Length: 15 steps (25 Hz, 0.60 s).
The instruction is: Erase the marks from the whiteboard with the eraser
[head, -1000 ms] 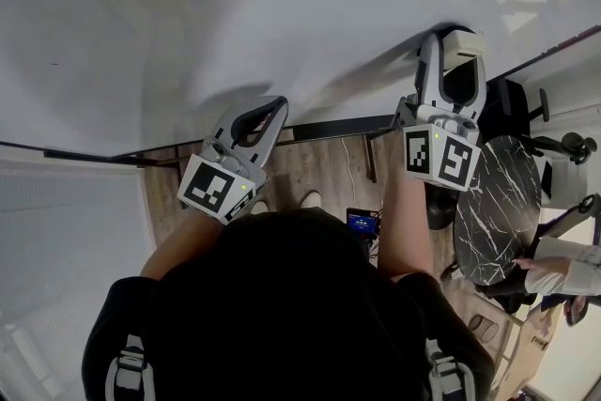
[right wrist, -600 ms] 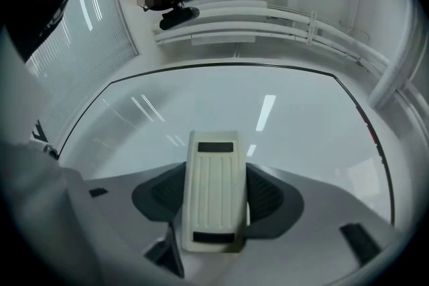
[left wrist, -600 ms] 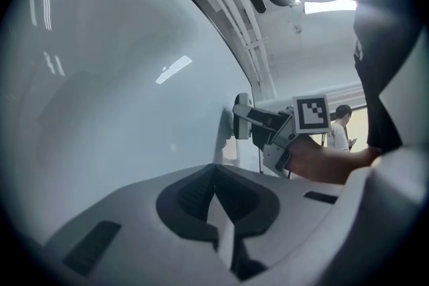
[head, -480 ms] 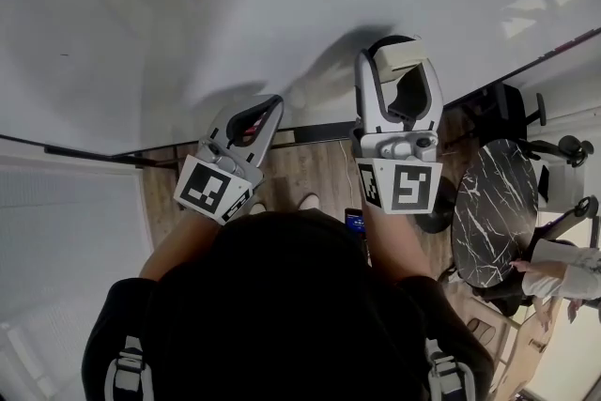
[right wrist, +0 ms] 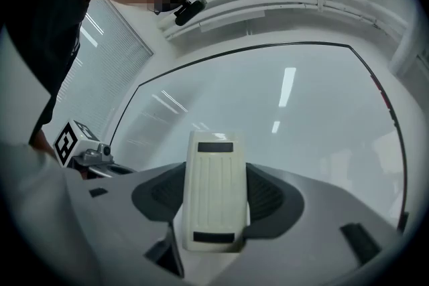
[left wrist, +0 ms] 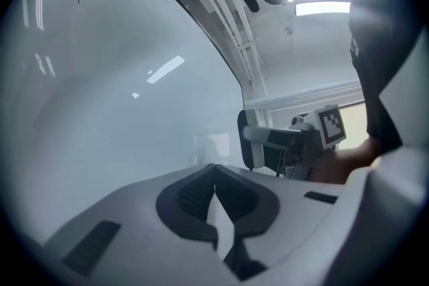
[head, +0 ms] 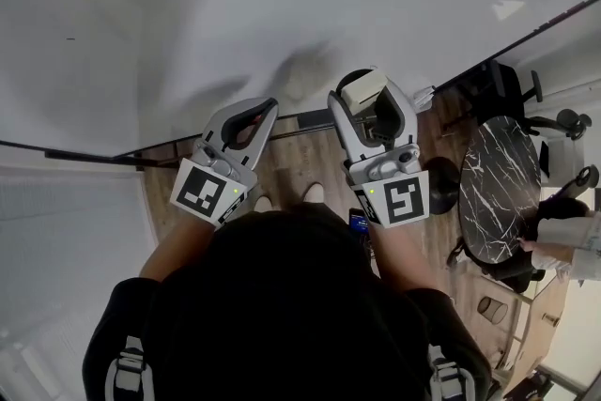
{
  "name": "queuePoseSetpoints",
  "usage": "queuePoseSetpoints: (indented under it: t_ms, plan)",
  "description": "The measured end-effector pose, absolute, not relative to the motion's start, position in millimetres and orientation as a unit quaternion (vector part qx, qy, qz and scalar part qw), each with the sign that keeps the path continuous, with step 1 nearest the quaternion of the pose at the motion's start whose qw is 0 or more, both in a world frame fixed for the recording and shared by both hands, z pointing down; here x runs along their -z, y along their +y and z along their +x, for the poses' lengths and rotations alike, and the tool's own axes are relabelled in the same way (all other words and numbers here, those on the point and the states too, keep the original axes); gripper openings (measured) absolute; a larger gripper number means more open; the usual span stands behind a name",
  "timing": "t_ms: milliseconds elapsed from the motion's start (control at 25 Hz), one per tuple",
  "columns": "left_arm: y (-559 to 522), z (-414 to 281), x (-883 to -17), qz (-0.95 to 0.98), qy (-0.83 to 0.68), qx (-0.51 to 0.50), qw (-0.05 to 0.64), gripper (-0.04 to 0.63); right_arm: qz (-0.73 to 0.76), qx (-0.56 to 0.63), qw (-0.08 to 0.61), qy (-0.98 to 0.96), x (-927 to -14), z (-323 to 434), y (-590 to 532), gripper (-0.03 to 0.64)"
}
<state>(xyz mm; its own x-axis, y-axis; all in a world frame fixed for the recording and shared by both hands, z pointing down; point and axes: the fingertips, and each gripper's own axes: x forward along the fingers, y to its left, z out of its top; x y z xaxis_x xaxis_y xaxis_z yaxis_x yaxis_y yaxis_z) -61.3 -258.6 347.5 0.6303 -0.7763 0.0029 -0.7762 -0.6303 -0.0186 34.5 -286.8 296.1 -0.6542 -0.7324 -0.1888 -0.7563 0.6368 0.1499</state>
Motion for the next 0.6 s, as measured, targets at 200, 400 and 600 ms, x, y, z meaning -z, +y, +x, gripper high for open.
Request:
queuePoseSetpoints:
  t_ms: [200, 400, 600]
  plan:
    - [-234, -56, -363, -0.925, 0.381, 0.011, 0.0, 0.005, -0.451, -0.08, 0.027, 0.889, -326, 43, -251, 0.253]
    - [-211, -51, -378, -0.942, 0.336, 0.008, -0.012, 0.005, -0.499, -0.053, 0.013, 0.865, -341, 46, -210, 0.253]
    - [-186, -36, -390, -0.95, 0.312, 0.006, -0.019, 0.005, -0.526, -0.045, -0.005, 0.849, -360, 74, -175, 0.253]
